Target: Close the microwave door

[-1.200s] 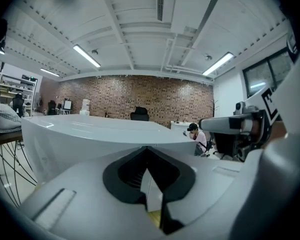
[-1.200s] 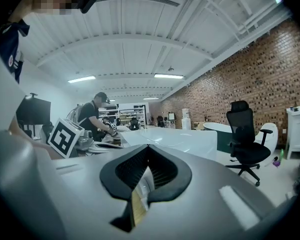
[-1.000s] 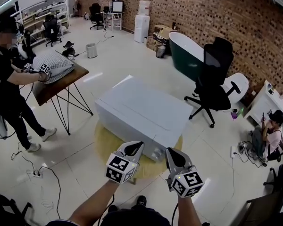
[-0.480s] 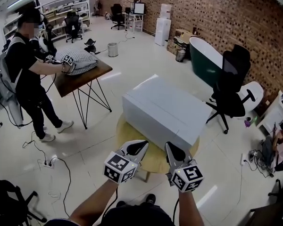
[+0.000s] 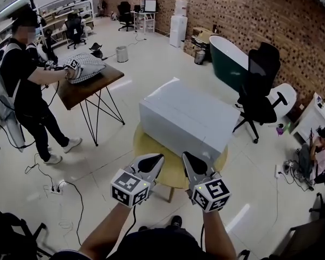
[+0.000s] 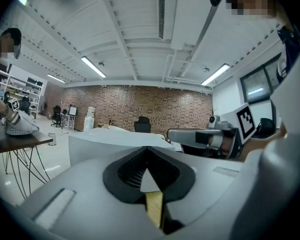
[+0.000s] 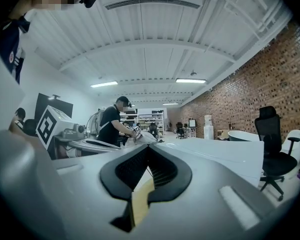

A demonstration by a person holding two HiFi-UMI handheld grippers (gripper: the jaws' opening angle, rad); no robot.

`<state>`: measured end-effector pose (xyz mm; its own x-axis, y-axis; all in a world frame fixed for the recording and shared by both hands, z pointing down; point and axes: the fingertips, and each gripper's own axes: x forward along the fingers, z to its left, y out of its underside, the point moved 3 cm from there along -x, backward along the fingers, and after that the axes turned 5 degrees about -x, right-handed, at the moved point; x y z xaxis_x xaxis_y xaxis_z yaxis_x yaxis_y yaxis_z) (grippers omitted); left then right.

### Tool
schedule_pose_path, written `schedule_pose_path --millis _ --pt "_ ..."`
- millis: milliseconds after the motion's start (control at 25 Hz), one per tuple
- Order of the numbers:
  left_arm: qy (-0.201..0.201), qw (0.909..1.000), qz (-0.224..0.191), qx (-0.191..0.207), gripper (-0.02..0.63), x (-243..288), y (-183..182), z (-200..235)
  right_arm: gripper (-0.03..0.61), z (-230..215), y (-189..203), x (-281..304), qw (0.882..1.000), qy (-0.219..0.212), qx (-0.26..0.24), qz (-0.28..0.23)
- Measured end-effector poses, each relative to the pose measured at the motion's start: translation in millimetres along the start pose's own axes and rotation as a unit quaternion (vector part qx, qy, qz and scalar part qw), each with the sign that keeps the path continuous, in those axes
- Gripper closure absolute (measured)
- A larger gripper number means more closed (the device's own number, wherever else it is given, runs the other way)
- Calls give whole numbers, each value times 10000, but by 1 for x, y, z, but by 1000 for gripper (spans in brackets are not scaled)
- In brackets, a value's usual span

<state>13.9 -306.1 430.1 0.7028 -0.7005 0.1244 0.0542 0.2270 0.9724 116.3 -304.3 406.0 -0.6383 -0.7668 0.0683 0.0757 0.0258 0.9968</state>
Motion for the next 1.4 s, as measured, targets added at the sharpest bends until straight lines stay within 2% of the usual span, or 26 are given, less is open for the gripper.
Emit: schedule_pose_path --millis 520,1400 --pt "232 9996 -7 135 603 -10 -2 -5 578 12 -6 -2 9997 218 -97 -77" --pt "463 9986 -56 252 603 -11 -7 -12 578 17 -12 -1 9994 273 -185 -79"
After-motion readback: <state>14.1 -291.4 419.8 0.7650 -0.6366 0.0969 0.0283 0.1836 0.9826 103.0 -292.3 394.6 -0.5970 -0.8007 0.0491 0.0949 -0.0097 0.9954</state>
